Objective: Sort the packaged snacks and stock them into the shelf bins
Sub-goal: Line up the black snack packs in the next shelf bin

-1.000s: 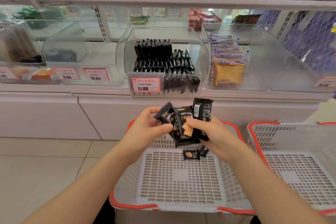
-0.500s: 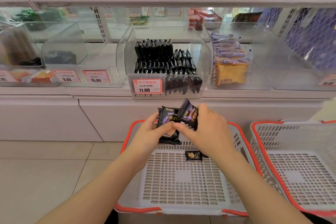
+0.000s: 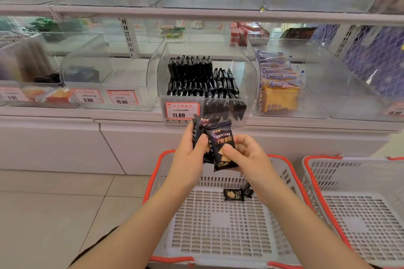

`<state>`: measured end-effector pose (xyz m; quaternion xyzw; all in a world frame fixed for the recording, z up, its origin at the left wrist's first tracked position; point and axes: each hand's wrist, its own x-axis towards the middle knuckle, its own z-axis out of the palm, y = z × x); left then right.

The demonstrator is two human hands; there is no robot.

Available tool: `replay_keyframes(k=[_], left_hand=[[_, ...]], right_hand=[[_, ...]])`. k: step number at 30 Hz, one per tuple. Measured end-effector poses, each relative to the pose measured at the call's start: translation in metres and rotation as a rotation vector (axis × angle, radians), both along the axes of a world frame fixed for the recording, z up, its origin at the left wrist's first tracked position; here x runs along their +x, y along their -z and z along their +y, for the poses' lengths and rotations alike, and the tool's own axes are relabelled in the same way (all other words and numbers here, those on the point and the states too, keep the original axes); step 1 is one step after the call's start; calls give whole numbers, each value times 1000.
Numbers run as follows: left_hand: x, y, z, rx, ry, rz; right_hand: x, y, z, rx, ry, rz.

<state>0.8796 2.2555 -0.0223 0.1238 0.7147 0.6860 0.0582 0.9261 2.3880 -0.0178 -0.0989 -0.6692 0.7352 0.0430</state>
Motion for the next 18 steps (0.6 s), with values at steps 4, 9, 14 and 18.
replay_keyframes(k=[4,9,14,18], left_hand=[[3,-5,11,21,-24,42],[1,-7,19,-14,39,108],[-5,-22,23,-31,26,185],[-18,-29,21,32,-52,168]], right_hand=[[-3,-1,-7,61,154,75],[-9,-3,-15,179,241,141],[-16,-17,-26,208,22,211],[-26,-22,-21,153,-123,175]])
